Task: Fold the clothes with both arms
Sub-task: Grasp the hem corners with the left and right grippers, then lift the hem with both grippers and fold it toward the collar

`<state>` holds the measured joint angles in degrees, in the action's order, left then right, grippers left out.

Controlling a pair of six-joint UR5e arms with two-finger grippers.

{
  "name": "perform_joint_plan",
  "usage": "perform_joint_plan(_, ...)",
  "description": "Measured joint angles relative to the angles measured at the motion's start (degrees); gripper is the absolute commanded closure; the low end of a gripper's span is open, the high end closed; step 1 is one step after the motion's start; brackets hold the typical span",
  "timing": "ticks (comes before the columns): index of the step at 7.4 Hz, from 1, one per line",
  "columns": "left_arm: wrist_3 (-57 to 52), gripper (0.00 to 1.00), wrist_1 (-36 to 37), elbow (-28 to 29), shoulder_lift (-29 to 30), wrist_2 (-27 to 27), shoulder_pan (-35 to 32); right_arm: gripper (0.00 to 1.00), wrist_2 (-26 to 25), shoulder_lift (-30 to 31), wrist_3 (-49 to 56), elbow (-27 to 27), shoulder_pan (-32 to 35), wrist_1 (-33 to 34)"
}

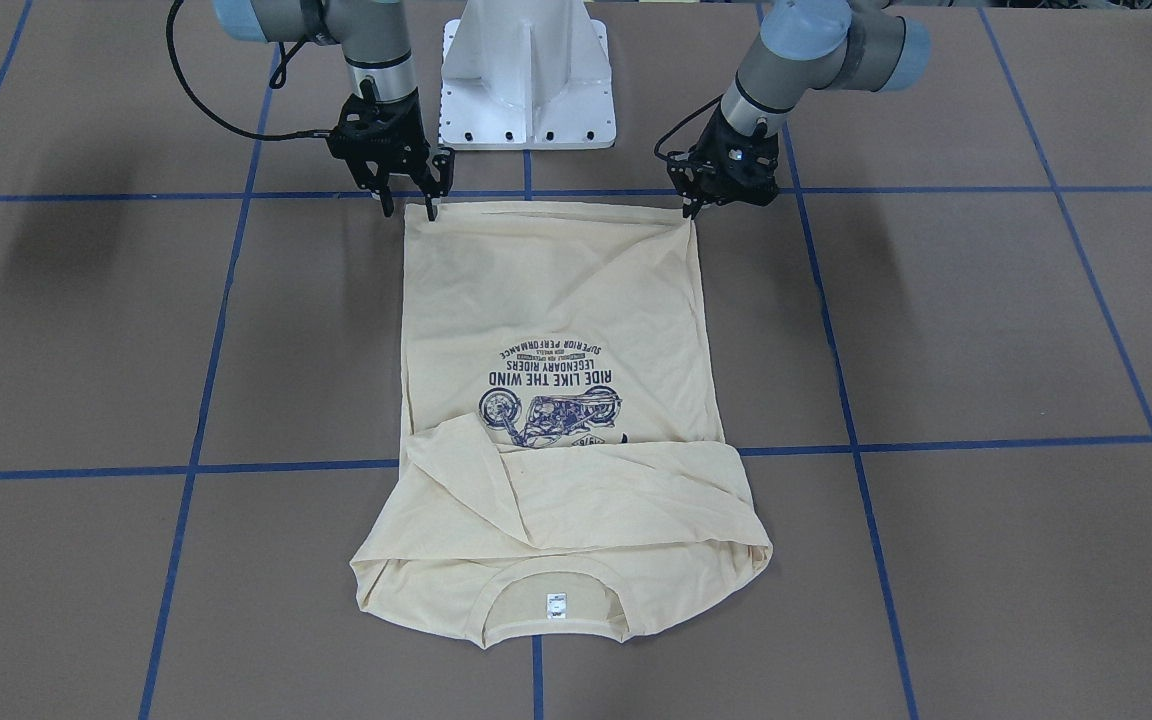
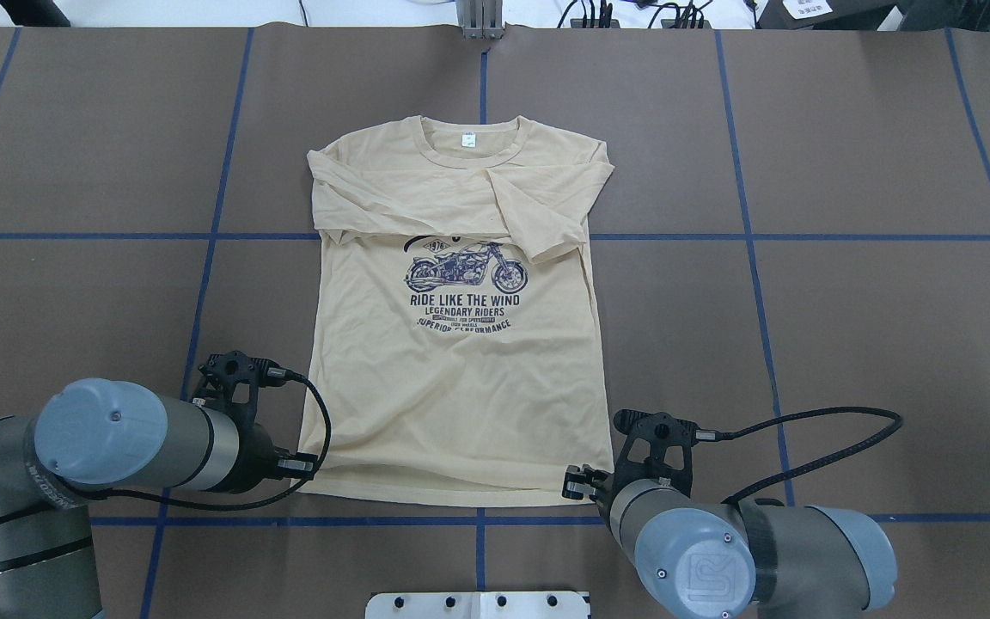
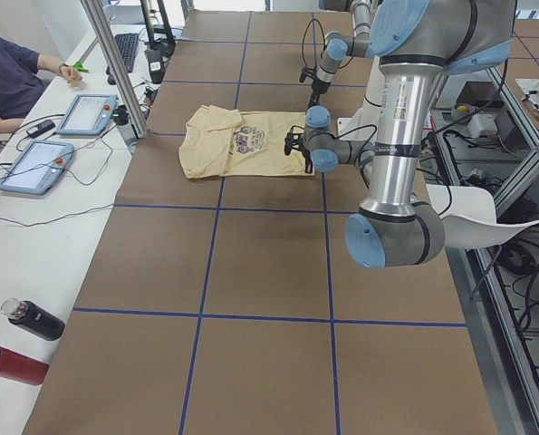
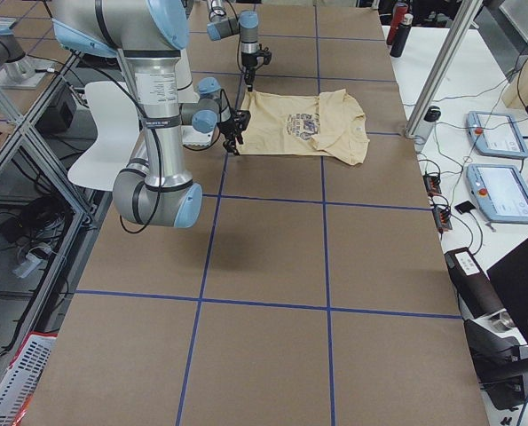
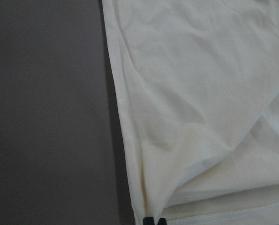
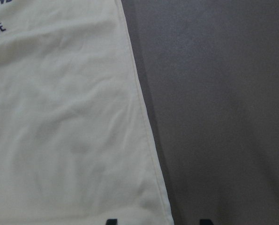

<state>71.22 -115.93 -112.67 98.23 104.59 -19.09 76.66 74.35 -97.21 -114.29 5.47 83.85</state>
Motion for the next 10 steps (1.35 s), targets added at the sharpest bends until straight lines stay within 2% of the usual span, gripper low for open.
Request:
perform_joint_plan(3,0.0,1.00,0.0,0.0,-0.1,0.0,0.0,0.41,-0.3,-0.1,-0.1,0.4,-0.6,0.0)
perform_joint_plan(4,0.0,1.00,0.0,0.0,-0.1,0.0,-0.1,0.48,-0.5,-0.1,-0.2,0.6,-0.8,0.0)
perform_joint_plan(5,0.0,1.00,0.0,0.0,-0.1,0.0,-0.1,0.73,-0.7,-0.1,-0.3,0.8,-0.9,0.0)
perform_joint_plan(6,0.0,1.00,0.0,0.0,-0.1,0.0,-0.1,0.87,-0.8,-0.3,-0.3,0.8,-0.9,0.0)
perform_joint_plan(8,0.0,1.00,0.0,-0.2,-0.1,0.1,-0.1,1.00,-0.8,-0.8,-0.4,0.9,-1.0,0.0)
perform_joint_plan(10,0.0,1.00,0.0,-0.5,-0.1,0.1,-0.1,1.00,-0.8,-0.9,-0.4,0.9,-1.0,0.0)
